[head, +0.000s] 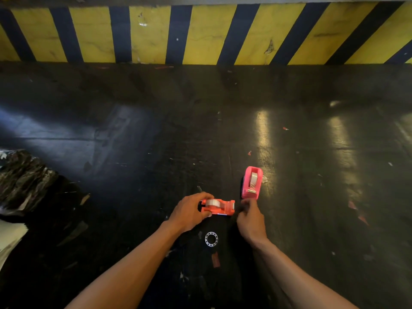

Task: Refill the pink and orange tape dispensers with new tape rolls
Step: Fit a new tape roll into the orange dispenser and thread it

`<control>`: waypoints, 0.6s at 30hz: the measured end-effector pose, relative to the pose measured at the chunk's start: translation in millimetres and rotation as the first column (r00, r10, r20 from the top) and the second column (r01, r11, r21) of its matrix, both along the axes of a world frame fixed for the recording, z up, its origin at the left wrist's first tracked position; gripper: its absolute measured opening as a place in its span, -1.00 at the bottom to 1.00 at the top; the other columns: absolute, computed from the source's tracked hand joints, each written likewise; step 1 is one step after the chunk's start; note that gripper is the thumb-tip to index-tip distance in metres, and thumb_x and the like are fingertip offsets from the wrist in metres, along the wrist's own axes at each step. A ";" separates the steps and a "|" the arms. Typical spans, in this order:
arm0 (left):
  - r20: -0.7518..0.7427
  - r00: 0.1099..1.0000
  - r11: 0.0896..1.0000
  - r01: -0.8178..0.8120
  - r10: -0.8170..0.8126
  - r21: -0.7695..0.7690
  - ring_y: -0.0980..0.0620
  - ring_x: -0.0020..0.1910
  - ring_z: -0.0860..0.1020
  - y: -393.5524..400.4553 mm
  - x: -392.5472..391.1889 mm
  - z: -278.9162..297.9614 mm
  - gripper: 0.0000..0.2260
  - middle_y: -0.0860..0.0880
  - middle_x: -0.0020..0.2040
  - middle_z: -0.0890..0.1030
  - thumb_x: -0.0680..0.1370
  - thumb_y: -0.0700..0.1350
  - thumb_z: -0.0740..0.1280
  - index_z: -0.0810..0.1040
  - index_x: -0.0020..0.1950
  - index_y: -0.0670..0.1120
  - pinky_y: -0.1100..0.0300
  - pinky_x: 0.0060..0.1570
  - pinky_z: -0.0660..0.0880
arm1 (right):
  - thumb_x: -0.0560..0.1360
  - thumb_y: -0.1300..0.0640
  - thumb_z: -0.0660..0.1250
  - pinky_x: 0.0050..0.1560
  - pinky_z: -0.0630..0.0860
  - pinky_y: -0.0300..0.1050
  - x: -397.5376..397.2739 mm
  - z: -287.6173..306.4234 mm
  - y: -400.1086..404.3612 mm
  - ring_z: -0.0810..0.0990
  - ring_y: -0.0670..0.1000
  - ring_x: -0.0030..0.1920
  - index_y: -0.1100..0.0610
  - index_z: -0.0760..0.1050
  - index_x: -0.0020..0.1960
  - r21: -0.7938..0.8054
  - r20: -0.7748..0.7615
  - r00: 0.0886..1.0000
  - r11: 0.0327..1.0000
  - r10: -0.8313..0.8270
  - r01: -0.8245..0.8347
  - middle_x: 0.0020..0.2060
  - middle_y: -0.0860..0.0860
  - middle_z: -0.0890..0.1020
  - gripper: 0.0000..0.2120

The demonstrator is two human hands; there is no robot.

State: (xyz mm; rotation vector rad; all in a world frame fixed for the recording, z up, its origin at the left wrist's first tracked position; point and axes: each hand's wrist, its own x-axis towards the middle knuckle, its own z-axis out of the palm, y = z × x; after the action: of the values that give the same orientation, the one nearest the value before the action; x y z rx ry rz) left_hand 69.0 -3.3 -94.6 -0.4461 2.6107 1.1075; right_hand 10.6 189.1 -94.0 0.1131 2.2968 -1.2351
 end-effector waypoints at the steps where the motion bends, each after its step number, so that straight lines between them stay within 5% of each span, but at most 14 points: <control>1: 0.007 1.000 1.000 0.022 -0.022 0.018 0.02 0.48 0.39 -2.4 3.5 -1.2 -0.37 0.03 0.49 0.44 0.52 -0.12 0.44 0.30 0.53 0.15 -0.07 0.45 0.37 | 0.47 0.39 0.25 0.08 0.50 -0.11 3.5 1.8 3.0 0.55 0.11 0.18 0.10 0.41 0.31 -0.003 -0.121 0.991 0.998 0.060 -0.061 0.22 0.12 0.51 -0.56; 4: -0.006 0.999 0.995 -0.034 0.035 0.091 -0.02 0.58 0.20 -10.5 18.5 -7.7 -0.24 0.00 0.61 0.22 0.53 -0.29 0.33 0.08 0.61 0.16 -0.06 0.52 0.27 | 0.43 0.37 0.32 0.48 0.31 -0.02 9.6 5.8 7.0 0.27 0.03 0.48 0.00 0.29 0.48 0.070 -0.333 0.869 0.929 0.366 -0.364 0.45 0.06 0.31 -0.33; 7: -0.104 0.965 0.968 -0.246 0.240 -0.044 -0.02 0.61 0.15 -14.8 33.1 -19.6 -0.31 -0.04 0.63 0.18 0.56 -0.31 0.27 0.08 0.62 0.03 -0.09 0.55 0.21 | 0.50 0.29 0.32 0.58 0.10 0.08 4.5 7.3 -2.0 -0.01 0.06 0.61 -0.16 0.04 0.58 0.273 -0.269 0.696 0.746 0.665 -0.607 0.61 0.02 0.04 -0.19; 11: -0.133 0.965 0.924 -0.255 0.226 -0.285 0.04 0.63 -0.04 -11.9 43.4 -39.7 -0.43 -0.04 0.66 0.05 0.65 -0.13 0.21 0.07 0.63 -0.04 0.04 0.59 -0.06 | 0.54 0.22 0.25 0.37 0.34 0.07 -6.5 7.6 -23.7 0.32 0.17 0.42 -0.21 -0.03 0.58 0.497 -0.249 0.527 0.574 0.812 -0.650 0.45 0.13 0.33 -0.23; 14: -0.125 0.970 0.883 -0.243 0.211 -0.402 0.06 0.63 -0.08 -7.7 40.7 -46.0 -0.45 -0.02 0.66 0.02 0.66 -0.05 0.14 0.06 0.63 -0.03 0.04 0.60 -0.08 | 0.53 0.07 0.31 0.18 0.49 0.07 -17.0 7.6 -38.0 0.48 0.19 0.25 -0.20 -0.03 0.57 0.512 -0.264 0.594 0.632 0.760 -0.582 0.28 0.14 0.40 -0.24; 18: -0.115 0.967 0.852 -0.254 0.227 -0.457 0.07 0.63 -0.09 -3.6 38.7 -48.2 -0.45 -0.01 0.66 0.00 0.65 -0.01 0.11 0.04 0.63 -0.01 0.02 0.61 -0.07 | 0.51 0.00 0.37 0.13 0.56 0.09 -37.1 5.7 -61.3 0.52 0.25 0.25 -0.18 0.00 0.57 0.428 -0.222 0.767 0.767 0.602 -0.478 0.35 0.22 0.33 -0.23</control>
State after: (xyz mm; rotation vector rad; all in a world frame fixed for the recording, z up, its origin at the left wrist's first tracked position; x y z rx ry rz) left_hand 107.7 -6.9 -142.8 -0.8773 2.9279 0.5331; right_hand -26.5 127.8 -88.3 -0.6742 2.5535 -0.5607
